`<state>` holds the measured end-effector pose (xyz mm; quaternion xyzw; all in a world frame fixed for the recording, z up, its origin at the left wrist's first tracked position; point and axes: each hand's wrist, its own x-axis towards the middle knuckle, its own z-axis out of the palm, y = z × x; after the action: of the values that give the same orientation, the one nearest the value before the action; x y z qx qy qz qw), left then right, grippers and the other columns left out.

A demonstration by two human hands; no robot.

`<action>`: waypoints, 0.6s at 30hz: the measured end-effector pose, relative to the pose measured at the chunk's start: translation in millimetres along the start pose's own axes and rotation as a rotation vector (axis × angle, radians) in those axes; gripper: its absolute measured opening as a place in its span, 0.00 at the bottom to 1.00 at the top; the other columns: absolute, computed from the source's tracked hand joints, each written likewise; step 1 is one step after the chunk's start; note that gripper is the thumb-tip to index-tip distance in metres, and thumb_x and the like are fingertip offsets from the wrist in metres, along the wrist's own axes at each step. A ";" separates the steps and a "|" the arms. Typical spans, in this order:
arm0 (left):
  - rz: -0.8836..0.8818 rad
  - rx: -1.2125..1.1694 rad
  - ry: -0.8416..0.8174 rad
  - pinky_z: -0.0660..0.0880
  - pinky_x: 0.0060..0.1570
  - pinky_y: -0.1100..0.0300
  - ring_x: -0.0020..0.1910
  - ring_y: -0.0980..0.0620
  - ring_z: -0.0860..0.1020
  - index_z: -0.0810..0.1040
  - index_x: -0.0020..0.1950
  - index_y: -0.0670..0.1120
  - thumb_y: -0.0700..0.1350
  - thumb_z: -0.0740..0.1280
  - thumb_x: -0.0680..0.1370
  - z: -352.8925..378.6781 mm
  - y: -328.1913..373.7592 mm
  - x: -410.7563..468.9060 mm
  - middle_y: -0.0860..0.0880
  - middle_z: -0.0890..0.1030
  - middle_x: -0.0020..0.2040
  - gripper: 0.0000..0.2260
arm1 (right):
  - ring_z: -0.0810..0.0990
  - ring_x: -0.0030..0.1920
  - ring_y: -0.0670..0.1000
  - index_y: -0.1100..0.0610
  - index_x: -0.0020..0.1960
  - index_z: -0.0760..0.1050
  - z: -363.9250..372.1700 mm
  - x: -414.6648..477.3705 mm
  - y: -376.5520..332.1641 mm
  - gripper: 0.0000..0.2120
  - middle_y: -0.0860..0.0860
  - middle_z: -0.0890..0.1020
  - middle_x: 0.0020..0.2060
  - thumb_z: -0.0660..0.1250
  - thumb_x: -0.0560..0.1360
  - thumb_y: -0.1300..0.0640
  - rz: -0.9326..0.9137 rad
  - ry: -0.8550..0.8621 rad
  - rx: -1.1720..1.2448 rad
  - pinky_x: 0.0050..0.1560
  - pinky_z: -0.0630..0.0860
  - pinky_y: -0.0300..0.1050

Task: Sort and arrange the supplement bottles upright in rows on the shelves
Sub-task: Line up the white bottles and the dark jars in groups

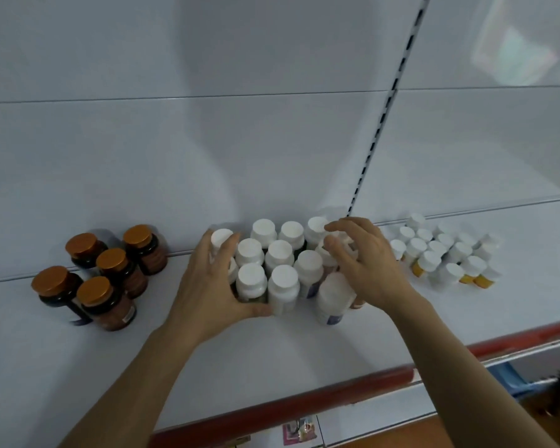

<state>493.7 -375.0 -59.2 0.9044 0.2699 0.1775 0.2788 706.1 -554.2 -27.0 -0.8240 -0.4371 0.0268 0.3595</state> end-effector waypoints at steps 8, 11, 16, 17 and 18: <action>-0.067 0.296 0.029 0.60 0.74 0.38 0.80 0.44 0.53 0.71 0.73 0.53 0.74 0.47 0.71 -9.4 56.1 24.2 0.46 0.59 0.80 0.39 | 0.75 0.60 0.57 0.50 0.62 0.78 -81.6 3.9 76.4 0.13 0.50 0.81 0.58 0.68 0.78 0.52 -0.017 -0.041 -0.247 0.60 0.74 0.56; -0.026 0.344 0.019 0.57 0.75 0.36 0.81 0.45 0.51 0.71 0.73 0.54 0.71 0.49 0.72 18.8 95.0 40.2 0.47 0.61 0.80 0.36 | 0.75 0.59 0.57 0.49 0.61 0.78 -113.2 1.4 112.6 0.12 0.49 0.81 0.56 0.68 0.77 0.52 0.013 -0.071 -0.292 0.57 0.75 0.59; 0.038 0.346 -0.043 0.49 0.76 0.37 0.82 0.48 0.47 0.70 0.74 0.55 0.63 0.59 0.80 87.1 166.8 65.7 0.50 0.60 0.80 0.24 | 0.74 0.59 0.55 0.46 0.61 0.77 -156.0 -6.6 178.5 0.12 0.47 0.80 0.56 0.66 0.78 0.50 0.025 -0.100 -0.328 0.58 0.74 0.58; 0.066 0.354 -0.031 0.51 0.76 0.37 0.82 0.48 0.49 0.71 0.73 0.54 0.62 0.59 0.80 98.9 178.7 70.5 0.51 0.63 0.79 0.24 | 0.74 0.59 0.54 0.46 0.61 0.77 -162.3 -7.3 190.8 0.12 0.47 0.80 0.56 0.66 0.78 0.51 0.027 -0.095 -0.320 0.58 0.74 0.57; 0.086 0.368 -0.022 0.53 0.76 0.37 0.81 0.49 0.52 0.72 0.73 0.54 0.62 0.60 0.79 108.8 189.8 75.4 0.51 0.65 0.77 0.24 | 0.74 0.58 0.53 0.47 0.61 0.77 -168.0 -8.6 201.9 0.11 0.46 0.80 0.56 0.66 0.79 0.52 0.024 -0.083 -0.307 0.58 0.74 0.55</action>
<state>678.5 -507.7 -17.5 0.9528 0.2556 0.1269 0.1036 902.5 -728.7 -29.4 -0.8726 -0.4405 -0.0020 0.2109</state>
